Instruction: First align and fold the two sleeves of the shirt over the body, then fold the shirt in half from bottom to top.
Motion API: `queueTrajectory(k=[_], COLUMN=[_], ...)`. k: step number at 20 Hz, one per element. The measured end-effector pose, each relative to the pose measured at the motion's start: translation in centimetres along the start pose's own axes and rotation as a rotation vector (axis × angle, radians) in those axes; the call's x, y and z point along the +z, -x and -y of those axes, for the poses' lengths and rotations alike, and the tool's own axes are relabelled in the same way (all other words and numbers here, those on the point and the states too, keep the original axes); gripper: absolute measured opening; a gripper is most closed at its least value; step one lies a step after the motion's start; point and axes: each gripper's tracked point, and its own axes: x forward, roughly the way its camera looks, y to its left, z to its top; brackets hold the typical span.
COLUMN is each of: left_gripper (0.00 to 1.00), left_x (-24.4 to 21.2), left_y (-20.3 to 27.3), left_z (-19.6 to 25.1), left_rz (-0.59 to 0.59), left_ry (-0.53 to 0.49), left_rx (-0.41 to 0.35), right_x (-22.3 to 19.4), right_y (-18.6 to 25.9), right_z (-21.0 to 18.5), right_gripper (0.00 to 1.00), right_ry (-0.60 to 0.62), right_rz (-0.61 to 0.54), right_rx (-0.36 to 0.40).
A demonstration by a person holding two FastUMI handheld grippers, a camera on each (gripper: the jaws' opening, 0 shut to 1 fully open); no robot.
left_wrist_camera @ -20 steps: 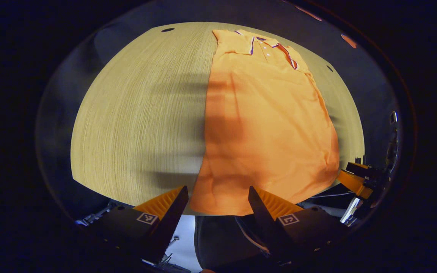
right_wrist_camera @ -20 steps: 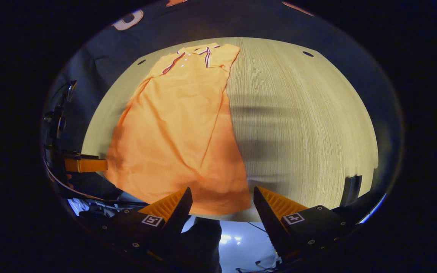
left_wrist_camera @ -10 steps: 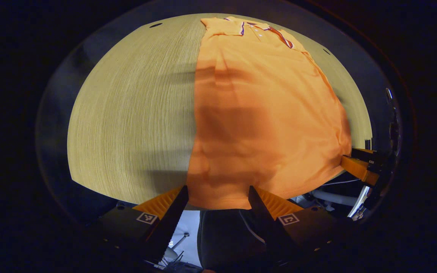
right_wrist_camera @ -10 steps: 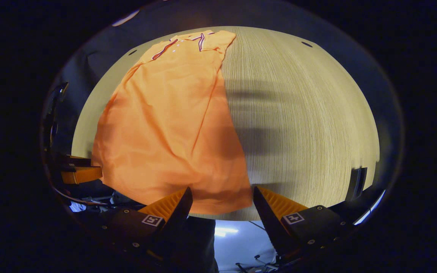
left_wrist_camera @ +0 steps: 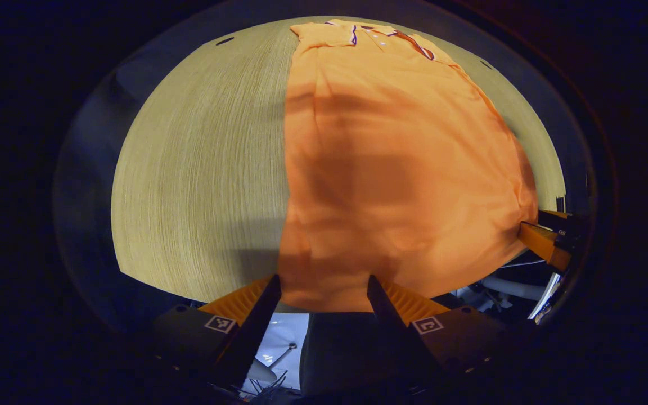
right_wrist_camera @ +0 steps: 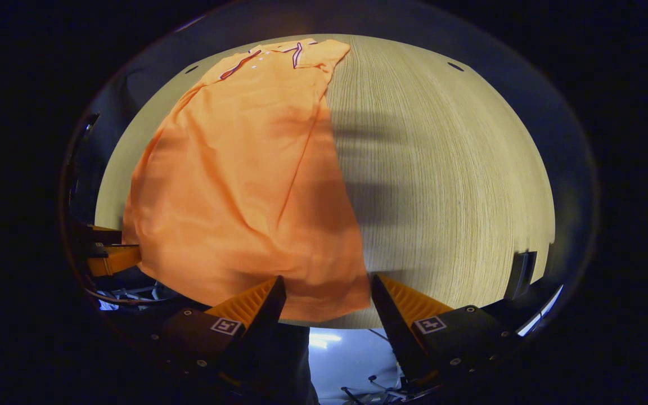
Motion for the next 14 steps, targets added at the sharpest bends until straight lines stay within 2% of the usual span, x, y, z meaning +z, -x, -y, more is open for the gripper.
queueTrajectory(k=[1, 2, 3, 4, 5, 6, 7, 8, 9, 11, 14], left_gripper=[0.96, 0.96, 0.91, 0.8, 0.67, 0.42, 0.17, 0.09, 0.04, 0.04, 0.04], left_x=[0.0, 0.0, 0.4, 0.3, 0.6, 0.8, 0.9, 1.0, 1.2, 1.3, 0.9], left_y=[-0.1, -0.2, -0.2, -0.2, -0.1, -0.3, -0.3, 0.0, 0.1, -0.2, -0.3], left_z=[0.1, 0.2, 0.3, 0.5, 0.8, 1.0, 1.2, 1.3, 1.8, 2.0, 1.2], left_rz=[-0.009, -0.022, -0.014, -0.008, 0.012, 0.029, 0.045, 0.073, 0.114, 0.152, 0.115], left_ry=[0.006, 0.019, 0.036, 0.038, 0.047, 0.06, 0.052, 0.021, -0.034, -0.214, -0.206], left_rx=[0.001, 0.0, 0.0, -0.002, -0.001, 0.003, 0.011, 0.006, -0.002, -0.008, 0.069], right_x=[-0.3, -0.3, -0.4, -0.4, -0.4, -0.4, -0.2, -0.2, -0.2, -0.5, -0.7], right_y=[0.2, 0.1, 0.3, 0.2, 0.3, 0.3, 0.4, 0.4, 0.2, 0.2, 0.2], right_z=[0.0, 0.0, 0.1, 0.1, 0.4, -0.1, -0.5, -0.8, -1.3, -2.0, -2.2], right_gripper=[0.95, 0.83, 0.74, 0.52, 0.44, 0.17, 0.16, 0.06, 0.06, 0.01, 0.01], right_ry=[0.006, -0.003, -0.023, -0.037, -0.067, -0.077, -0.063, -0.084, -0.104, -0.109, -0.085], right_rz=[-0.007, -0.009, -0.014, -0.014, -0.01, 0.001, 0.002, 0.01, 0.013, 0.005, -0.031], right_rx=[0.003, 0.003, 0.004, 0.005, -0.001, 0.02, 0.046, 0.075, 0.111, 0.158, 0.167])
